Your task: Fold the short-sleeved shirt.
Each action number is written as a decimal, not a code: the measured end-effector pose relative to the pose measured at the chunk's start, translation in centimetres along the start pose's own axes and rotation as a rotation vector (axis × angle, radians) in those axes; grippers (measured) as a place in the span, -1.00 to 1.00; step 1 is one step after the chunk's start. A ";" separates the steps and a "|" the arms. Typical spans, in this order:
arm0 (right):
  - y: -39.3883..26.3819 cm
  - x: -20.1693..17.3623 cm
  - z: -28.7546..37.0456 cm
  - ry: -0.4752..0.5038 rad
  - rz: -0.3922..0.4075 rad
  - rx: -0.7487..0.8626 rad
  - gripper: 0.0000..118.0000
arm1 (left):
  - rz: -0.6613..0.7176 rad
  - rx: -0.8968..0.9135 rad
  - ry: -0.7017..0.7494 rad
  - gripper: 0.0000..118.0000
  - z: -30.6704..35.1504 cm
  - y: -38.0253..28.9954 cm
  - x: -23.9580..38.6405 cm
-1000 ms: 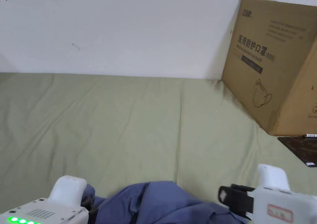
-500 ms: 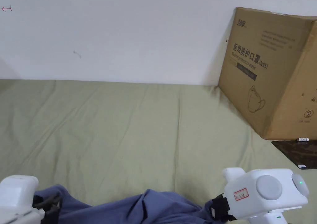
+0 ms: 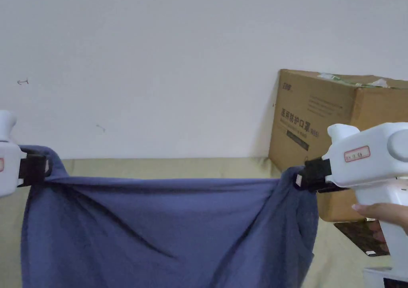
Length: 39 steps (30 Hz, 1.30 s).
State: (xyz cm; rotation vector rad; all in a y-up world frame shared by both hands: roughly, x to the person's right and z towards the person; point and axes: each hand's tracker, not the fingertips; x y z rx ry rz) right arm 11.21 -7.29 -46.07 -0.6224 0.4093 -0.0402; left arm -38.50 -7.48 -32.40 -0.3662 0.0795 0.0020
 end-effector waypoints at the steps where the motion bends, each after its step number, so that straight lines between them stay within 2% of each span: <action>1: 1.0 -1.2 0.9 -0.023 0.032 0.021 -0.83 | -0.009 0.016 0.007 -0.93 0.1 1.3 0.3; 3: 3.8 -2.4 1.9 -0.064 0.078 0.077 -0.83 | -0.023 0.047 0.028 -0.93 0.0 4.2 1.0; 9: 12.3 -4.3 2.2 -0.142 0.136 0.226 -0.83 | 0.004 0.132 0.124 -0.93 -2.3 11.0 1.6; 12: 15.9 -5.9 1.6 -0.204 0.213 0.286 -0.83 | 0.006 0.176 0.166 -0.93 -4.1 13.4 1.7; 15: 18.6 -6.8 0.1 -0.245 0.270 0.327 -0.83 | -0.016 0.222 0.218 -0.93 -6.0 14.8 1.9; 20: 18.8 -6.8 -4.6 -0.301 0.309 0.336 -0.83 | 0.021 0.191 0.234 -0.93 -10.7 14.0 1.7; 23: 14.7 -5.4 -9.3 -0.310 0.282 0.303 -0.83 | 0.039 0.122 0.242 -0.93 -13.8 10.3 2.4; 27: 3.5 -2.8 -16.8 -0.331 0.188 0.077 -0.83 | 0.138 -0.079 0.161 -0.93 -17.4 -0.2 4.6; 30: -5.8 0.5 -20.2 -0.220 0.041 -0.124 -0.83 | 0.237 -0.355 0.059 -0.93 -18.4 -10.1 6.2; 31: -8.2 1.0 -20.3 -0.196 0.015 -0.189 -0.83 | 0.253 -0.429 0.015 -0.93 -17.9 -13.2 6.7; 32: -11.7 1.9 -19.9 -0.192 0.028 -0.246 -0.83 | 0.258 -0.477 -0.033 -0.93 -17.4 -15.9 6.7; 33: -14.7 2.5 -18.6 -0.181 0.064 -0.289 -0.83 | 0.229 -0.526 -0.093 -0.93 -16.3 -18.6 7.3; 36: -21.5 3.9 -14.4 -0.146 0.111 -0.360 -0.83 | 0.094 -0.609 -0.150 -0.93 -11.3 -23.8 9.2; 39: -25.9 4.4 -8.7 -0.086 0.044 -0.369 -0.83 | 0.148 -0.672 -0.198 -0.93 -6.9 -26.2 9.4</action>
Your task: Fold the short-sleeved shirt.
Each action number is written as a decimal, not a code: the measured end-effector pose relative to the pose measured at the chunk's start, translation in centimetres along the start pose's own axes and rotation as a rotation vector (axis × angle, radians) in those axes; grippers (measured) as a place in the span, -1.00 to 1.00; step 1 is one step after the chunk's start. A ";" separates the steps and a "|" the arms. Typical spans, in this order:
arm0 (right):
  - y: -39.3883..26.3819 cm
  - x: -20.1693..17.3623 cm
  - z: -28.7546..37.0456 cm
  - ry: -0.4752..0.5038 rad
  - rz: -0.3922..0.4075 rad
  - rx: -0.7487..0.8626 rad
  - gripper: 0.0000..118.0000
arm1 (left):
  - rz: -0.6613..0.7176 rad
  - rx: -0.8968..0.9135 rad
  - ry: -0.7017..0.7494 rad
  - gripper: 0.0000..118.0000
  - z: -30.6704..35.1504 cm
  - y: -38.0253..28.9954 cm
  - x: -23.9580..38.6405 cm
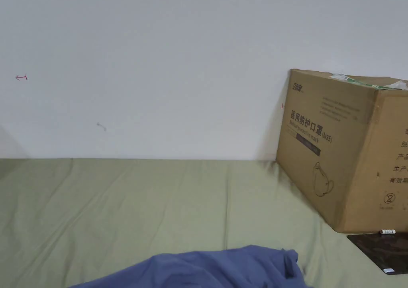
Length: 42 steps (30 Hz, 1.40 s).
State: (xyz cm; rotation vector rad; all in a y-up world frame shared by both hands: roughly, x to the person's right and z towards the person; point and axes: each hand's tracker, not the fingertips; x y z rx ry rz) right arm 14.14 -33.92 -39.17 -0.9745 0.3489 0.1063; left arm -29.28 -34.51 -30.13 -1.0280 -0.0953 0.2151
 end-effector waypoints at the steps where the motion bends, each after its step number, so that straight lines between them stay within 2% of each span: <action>1: -1.4 0.3 1.0 0.019 -0.023 -0.021 -0.83 | 0.013 -0.024 -0.003 -0.93 0.8 -1.2 0.1; 4: -4.3 1.1 4.4 0.044 -0.069 -0.086 -0.83 | 0.040 -0.069 -0.004 -0.93 3.1 -2.9 -0.8; 9: -5.7 2.4 5.6 0.032 -0.077 -0.184 -0.83 | 0.022 -0.130 0.027 -0.93 4.8 -3.6 -2.2; 11: -5.7 2.5 5.2 0.061 -0.104 -0.177 -0.83 | 0.078 -0.149 -0.012 -0.93 4.9 -3.8 -3.0; 14: -5.3 2.1 4.8 0.041 -0.136 -0.184 -0.83 | 0.157 -0.147 -0.045 -0.92 5.2 -3.8 -3.7; 16: -5.1 2.0 5.1 0.040 -0.152 -0.165 -0.82 | 0.168 -0.127 -0.027 -0.82 5.7 -3.8 -3.9; 17: -4.9 2.0 5.3 0.042 -0.165 -0.157 -0.78 | 0.172 -0.113 -0.013 -0.66 6.0 -3.8 -3.9; 18: -4.7 2.0 5.5 0.033 -0.179 -0.162 -0.38 | 0.182 -0.102 -0.012 -0.20 6.2 -3.8 -4.1; 19: -4.7 1.9 5.7 0.019 -0.193 -0.165 0.29 | 0.204 -0.080 -0.039 0.30 6.5 -3.9 -4.3; 20: -4.3 1.7 6.5 0.014 -0.177 -0.105 0.87 | 0.227 -0.040 -0.062 0.75 7.2 -3.8 -4.3; 21: -3.7 1.4 6.7 0.015 -0.182 -0.111 0.98 | 0.243 -0.010 -0.073 0.86 7.7 -3.6 -4.4; 23: -3.6 1.2 7.9 -0.002 -0.169 -0.067 0.99 | 0.242 0.045 -0.058 0.83 8.9 -3.1 -4.0; 26: -3.0 -0.2 10.6 0.010 -0.162 0.126 0.98 | 0.184 0.260 0.012 0.83 11.2 -2.4 -2.3; 28: -3.0 -1.5 12.5 0.089 -0.167 0.332 0.95 | 0.152 0.500 0.073 0.81 12.9 -3.1 -0.5; 29: -3.3 -2.3 13.4 0.149 -0.164 0.462 0.86 | 0.120 0.624 0.064 0.73 13.5 -3.5 0.6; 30: -4.1 -3.1 14.3 0.208 -0.183 0.631 0.59 | 0.081 0.707 0.066 0.51 13.8 -3.8 1.6; 31: -4.5 -4.1 14.7 0.242 -0.182 0.736 0.24 | 0.059 0.770 0.078 0.24 13.9 -4.0 2.4; 32: -4.5 -5.1 14.8 0.233 -0.186 0.807 -0.18 | 0.046 0.812 0.101 -0.15 13.8 -4.1 3.3; 33: -4.2 -5.9 14.7 0.226 -0.187 0.840 -0.60 | 0.031 0.832 0.150 -0.78 13.4 -3.6 3.8; 34: -4.0 -6.6 14.7 0.220 -0.183 0.871 -0.77 | 0.042 0.842 0.219 -1.00 13.2 -3.4 4.5; 35: -3.7 -7.1 14.6 0.209 -0.176 0.905 -0.88 | 0.073 0.883 0.210 -1.00 13.3 -3.5 4.8; 36: -3.3 -7.4 14.7 0.218 -0.166 0.939 -1.00 | 0.086 0.907 0.122 -1.00 13.5 -3.4 4.7; 37: -2.8 -7.6 14.7 0.205 -0.155 0.960 -1.00 | 0.088 0.922 0.077 -1.00 13.2 -3.0 4.5; 40: 0.4 -6.2 14.2 0.143 -0.140 0.948 -1.00 | -0.004 0.887 0.161 -1.00 13.0 -1.7 5.0; 42: 3.7 -4.0 12.8 0.124 -0.142 0.880 -1.00 | -0.016 0.872 0.159 -1.00 12.3 -1.3 4.3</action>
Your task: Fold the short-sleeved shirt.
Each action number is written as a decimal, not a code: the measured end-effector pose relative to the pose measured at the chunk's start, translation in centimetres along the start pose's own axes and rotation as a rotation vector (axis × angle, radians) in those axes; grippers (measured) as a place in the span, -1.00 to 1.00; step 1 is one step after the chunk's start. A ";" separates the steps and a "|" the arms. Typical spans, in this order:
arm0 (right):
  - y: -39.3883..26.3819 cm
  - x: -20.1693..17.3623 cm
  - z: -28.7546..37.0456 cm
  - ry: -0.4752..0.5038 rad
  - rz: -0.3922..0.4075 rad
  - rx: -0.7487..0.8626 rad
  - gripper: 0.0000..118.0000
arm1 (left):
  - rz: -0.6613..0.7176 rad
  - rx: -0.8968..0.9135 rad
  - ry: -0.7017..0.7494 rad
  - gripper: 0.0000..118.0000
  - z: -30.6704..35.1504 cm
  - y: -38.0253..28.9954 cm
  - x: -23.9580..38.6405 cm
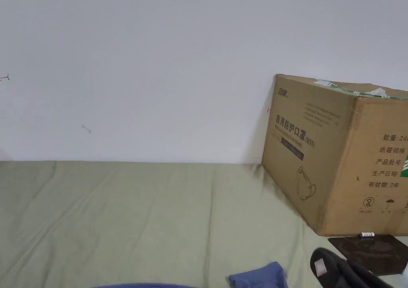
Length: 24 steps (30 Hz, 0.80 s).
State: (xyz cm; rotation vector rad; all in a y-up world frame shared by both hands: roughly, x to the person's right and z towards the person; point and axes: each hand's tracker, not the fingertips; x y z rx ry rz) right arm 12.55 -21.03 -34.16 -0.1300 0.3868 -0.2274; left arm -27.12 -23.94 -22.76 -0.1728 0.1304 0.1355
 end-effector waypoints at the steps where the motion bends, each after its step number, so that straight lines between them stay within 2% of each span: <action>1: 0.6 1.3 -2.3 0.000 -0.002 -0.062 -1.00 | 0.007 -0.013 0.000 -1.00 -0.3 -0.2 -0.3; 3: 1.1 4.9 -8.6 0.052 -0.047 -0.327 -1.00 | 0.042 -0.047 0.028 -1.00 -0.8 -1.1 -0.9; 4: 0.8 6.5 -11.5 0.024 -0.078 -0.454 -1.00 | 0.059 -0.061 0.045 -1.00 -1.1 -1.5 -1.3; 6: -0.6 8.8 -16.8 -0.120 -0.066 -0.645 -1.00 | 0.106 -0.087 0.047 -1.00 -1.8 -2.4 -2.3; 7: -1.2 10.0 -18.8 -0.124 -0.069 -0.737 -0.95 | 0.124 -0.099 0.054 -1.00 -2.1 -2.9 -2.8; 8: -2.5 11.1 -21.0 -0.133 -0.098 -0.833 -0.50 | 0.142 -0.116 0.065 -1.00 -2.5 -3.3 -3.2; 9: -3.8 12.2 -23.1 -0.155 -0.113 -0.963 0.51 | 0.158 -0.133 0.074 -1.00 -2.9 -3.6 -3.7; 10: -4.9 12.7 -23.8 -0.182 -0.115 -1.003 1.00 | 0.169 -0.145 0.076 -1.00 -3.2 -3.8 -4.1; 13: -7.8 14.5 -27.4 -0.273 -0.006 -1.040 0.97 | 0.172 -0.150 0.099 -1.00 -3.8 -4.7 -5.1; 16: -10.5 15.9 -29.1 -0.286 -0.006 -1.129 0.90 | 0.157 -0.171 0.114 -1.00 -4.4 -5.3 -5.6; 17: -11.2 16.2 -29.4 -0.291 -0.010 -1.133 0.75 | 0.153 -0.182 0.114 -1.00 -4.7 -5.5 -5.8; 18: -11.6 16.3 -29.4 -0.289 -0.023 -1.149 0.26 | 0.149 -0.196 0.113 -1.00 -5.0 -5.7 -6.0; 19: -12.1 15.9 -29.2 -0.316 0.001 -1.155 -0.09 | 0.146 -0.207 0.111 -1.00 -5.1 -5.9 -6.1; 20: -11.4 15.4 -28.2 -0.334 0.043 -1.096 -0.19 | 0.142 -0.218 0.107 -1.00 -5.3 -6.0 -6.2; 21: -11.0 15.1 -27.8 -0.302 0.029 -1.084 -0.47 | 0.137 -0.229 0.105 -1.00 -5.5 -6.1 -6.4; 22: -10.8 14.8 -27.5 -0.265 0.034 -1.078 -0.92 | 0.139 -0.238 0.103 -1.00 -5.9 -6.1 -6.6; 24: -9.1 14.2 -25.9 -0.225 0.022 -1.025 -0.98 | 0.192 -0.263 0.057 -1.00 -6.7 -6.0 -7.3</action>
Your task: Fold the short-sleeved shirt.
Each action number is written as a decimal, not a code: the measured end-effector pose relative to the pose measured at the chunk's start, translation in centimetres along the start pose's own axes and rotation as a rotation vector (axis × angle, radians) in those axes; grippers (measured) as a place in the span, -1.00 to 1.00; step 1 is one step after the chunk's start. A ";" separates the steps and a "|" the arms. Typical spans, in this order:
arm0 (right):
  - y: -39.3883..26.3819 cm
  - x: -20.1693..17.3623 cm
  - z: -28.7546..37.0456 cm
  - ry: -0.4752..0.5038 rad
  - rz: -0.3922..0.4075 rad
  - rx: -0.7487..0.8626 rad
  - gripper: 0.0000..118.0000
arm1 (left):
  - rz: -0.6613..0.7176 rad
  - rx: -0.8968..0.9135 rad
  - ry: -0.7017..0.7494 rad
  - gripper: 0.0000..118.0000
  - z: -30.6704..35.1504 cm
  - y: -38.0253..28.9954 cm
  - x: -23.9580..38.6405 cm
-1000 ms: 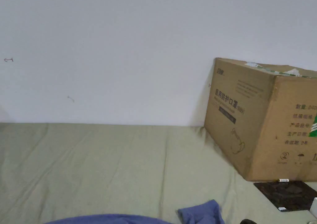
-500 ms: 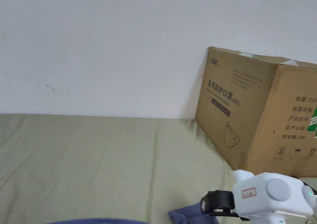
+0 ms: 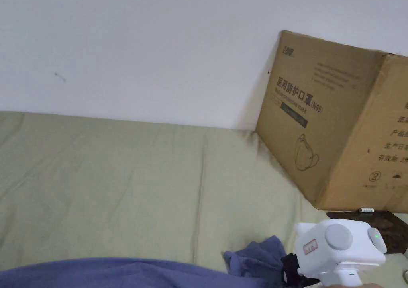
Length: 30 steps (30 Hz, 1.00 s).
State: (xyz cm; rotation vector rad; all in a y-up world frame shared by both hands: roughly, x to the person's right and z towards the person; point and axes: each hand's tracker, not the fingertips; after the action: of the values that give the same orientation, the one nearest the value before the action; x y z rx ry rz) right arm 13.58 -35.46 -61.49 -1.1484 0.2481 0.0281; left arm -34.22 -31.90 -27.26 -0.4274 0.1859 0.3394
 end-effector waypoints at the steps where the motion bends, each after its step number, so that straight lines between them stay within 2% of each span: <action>1: -0.1 -0.1 0.7 0.055 0.008 0.002 -0.98 | 0.036 -0.015 -0.030 -1.00 -0.7 0.8 -0.6; 5: -0.2 0.1 3.9 0.100 -0.051 0.109 -0.98 | 0.047 -0.225 -0.095 -1.00 -6.9 5.3 -2.6; 6: -0.2 0.3 4.1 0.137 -0.068 0.093 -0.98 | 0.048 -0.277 -0.088 -1.00 -8.7 6.3 -3.2; 8: -0.1 0.5 4.2 0.130 -0.061 0.094 -0.98 | 0.015 -0.379 -0.046 -1.00 -11.9 8.0 -3.6; 9: -0.2 0.5 4.0 0.119 -0.050 0.093 -0.97 | 0.000 -0.427 -0.012 -0.84 -13.4 8.5 -4.0; 10: -0.3 0.5 3.7 0.108 -0.035 0.084 -0.98 | -0.020 -0.466 0.012 -0.44 -14.9 8.9 -4.3; 11: -0.5 0.4 3.3 0.101 -0.018 0.073 -0.98 | -0.013 -0.493 0.023 0.14 -16.3 9.0 -4.6; 12: -1.3 -0.9 3.5 0.096 0.000 0.074 -0.97 | -0.016 -0.513 0.044 0.83 -17.4 8.9 -4.6; 13: -1.6 -0.9 3.3 0.115 0.008 0.078 -0.97 | -0.023 -0.519 0.053 1.00 -18.4 9.0 -4.5; 16: -1.9 -0.9 2.2 0.142 0.000 0.057 -0.97 | -0.082 -0.588 0.148 0.95 -23.1 7.9 -4.8; 20: -1.9 -0.9 0.9 0.128 -0.013 0.033 -0.97 | -0.169 -0.726 0.190 0.95 -28.0 4.2 -4.6; 22: -1.9 -0.9 0.6 0.127 -0.009 0.023 -0.97 | -0.202 -0.660 0.189 1.00 -28.1 3.8 -4.5; 24: -1.9 -0.6 0.5 0.125 -0.007 0.018 -0.97 | -0.140 -0.661 0.193 1.00 -28.0 3.8 -4.6; 27: -1.9 -0.5 0.5 0.124 -0.017 0.022 -0.97 | -0.174 -0.657 0.202 0.97 -26.9 4.4 -3.7; 28: -2.2 -0.4 0.8 0.126 -0.033 0.035 -0.97 | -0.192 -0.631 0.200 0.84 -26.0 4.8 -3.2; 29: -2.2 -0.4 1.1 0.129 -0.050 0.053 -0.97 | -0.221 -0.589 0.191 0.62 -25.0 5.3 -2.7; 30: -2.2 -0.4 1.9 0.146 -0.072 0.081 -0.97 | -0.248 -0.546 0.185 0.05 -23.7 5.9 -2.2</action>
State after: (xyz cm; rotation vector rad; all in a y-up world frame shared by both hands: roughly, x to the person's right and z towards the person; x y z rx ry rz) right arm 13.86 -34.62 -58.65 -1.0795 0.3340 -0.1286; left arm -40.91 -37.79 -50.12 -1.0136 0.2170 0.0999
